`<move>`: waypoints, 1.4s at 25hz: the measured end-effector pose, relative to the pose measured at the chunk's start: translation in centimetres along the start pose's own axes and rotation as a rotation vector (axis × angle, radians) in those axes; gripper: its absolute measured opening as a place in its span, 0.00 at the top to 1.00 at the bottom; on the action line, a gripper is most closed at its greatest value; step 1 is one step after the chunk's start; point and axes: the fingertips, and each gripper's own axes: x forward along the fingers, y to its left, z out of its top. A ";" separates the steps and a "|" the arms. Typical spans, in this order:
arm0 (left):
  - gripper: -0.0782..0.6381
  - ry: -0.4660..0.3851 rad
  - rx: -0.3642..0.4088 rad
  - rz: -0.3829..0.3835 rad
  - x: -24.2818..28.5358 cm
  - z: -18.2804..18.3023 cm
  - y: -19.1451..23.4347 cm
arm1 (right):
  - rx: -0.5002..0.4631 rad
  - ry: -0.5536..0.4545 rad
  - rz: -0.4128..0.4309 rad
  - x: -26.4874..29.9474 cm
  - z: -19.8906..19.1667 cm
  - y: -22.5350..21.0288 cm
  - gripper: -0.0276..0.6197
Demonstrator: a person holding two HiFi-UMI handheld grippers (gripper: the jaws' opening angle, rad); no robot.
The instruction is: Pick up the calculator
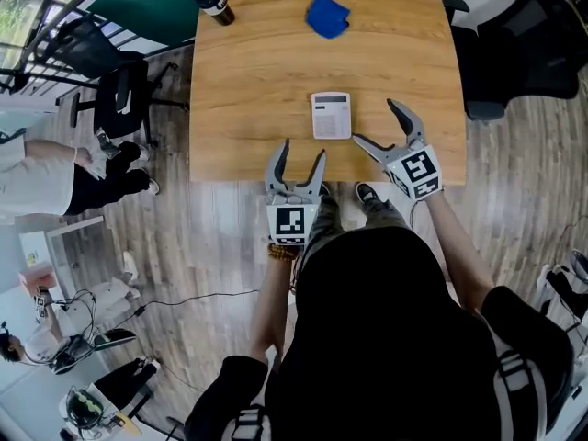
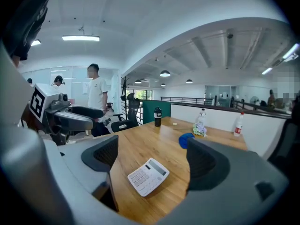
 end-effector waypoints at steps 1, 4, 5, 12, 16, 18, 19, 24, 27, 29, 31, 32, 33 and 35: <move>0.47 -0.001 -0.004 -0.009 -0.3 -0.2 0.6 | 0.011 0.005 -0.012 0.3 -0.1 0.3 0.24; 0.47 0.003 -0.012 -0.040 -0.8 -0.8 1.9 | 0.047 0.017 -0.050 0.8 -0.3 1.0 0.24; 0.47 0.003 -0.015 -0.053 -0.9 -0.9 2.3 | 0.058 0.018 -0.066 0.9 -0.3 1.1 0.24; 0.47 0.049 -0.012 -0.121 -0.6 -2.9 3.0 | 0.122 0.018 -0.159 1.4 -0.6 1.4 0.24; 0.47 0.081 -0.004 -0.146 0.0 -4.0 3.1 | 0.152 0.011 -0.179 2.7 -1.5 0.8 0.24; 0.47 0.098 0.005 -0.149 0.6 -4.4 3.3 | 0.159 0.015 -0.168 3.6 -2.1 0.4 0.24; 0.47 0.110 0.007 -0.146 1.0 -4.8 3.5 | 0.158 0.020 -0.159 4.1 -2.4 0.2 0.24; 0.47 0.186 -0.026 -0.134 3.0 -7.6 4.0 | 0.170 0.047 -0.094 6.3 -3.9 -1.4 0.24; 0.47 0.225 -0.029 -0.153 3.9 -9.5 3.9 | 0.172 0.066 -0.062 7.9 -5.0 -2.0 0.24; 0.47 0.252 -0.031 -0.164 4.3 -10.8 3.7 | 0.175 0.085 -0.049 8.9 -5.9 -2.4 0.24; 0.47 0.277 -0.036 -0.165 4.8 -12.2 3.6 | 0.169 0.100 -0.045 9.7 -6.8 -2.8 0.26; 0.47 0.289 -0.039 -0.163 5.1 -12.8 3.7 | 0.164 0.105 -0.041 10.2 -7.1 -3.0 0.26; 0.47 0.299 -0.042 -0.161 5.4 -13.3 3.7 | 0.159 0.112 -0.034 10.7 -7.5 -3.1 0.26; 0.47 0.317 -0.048 -0.165 5.9 -14.5 3.7 | 0.153 0.131 -0.014 11.6 -8.4 -3.2 0.26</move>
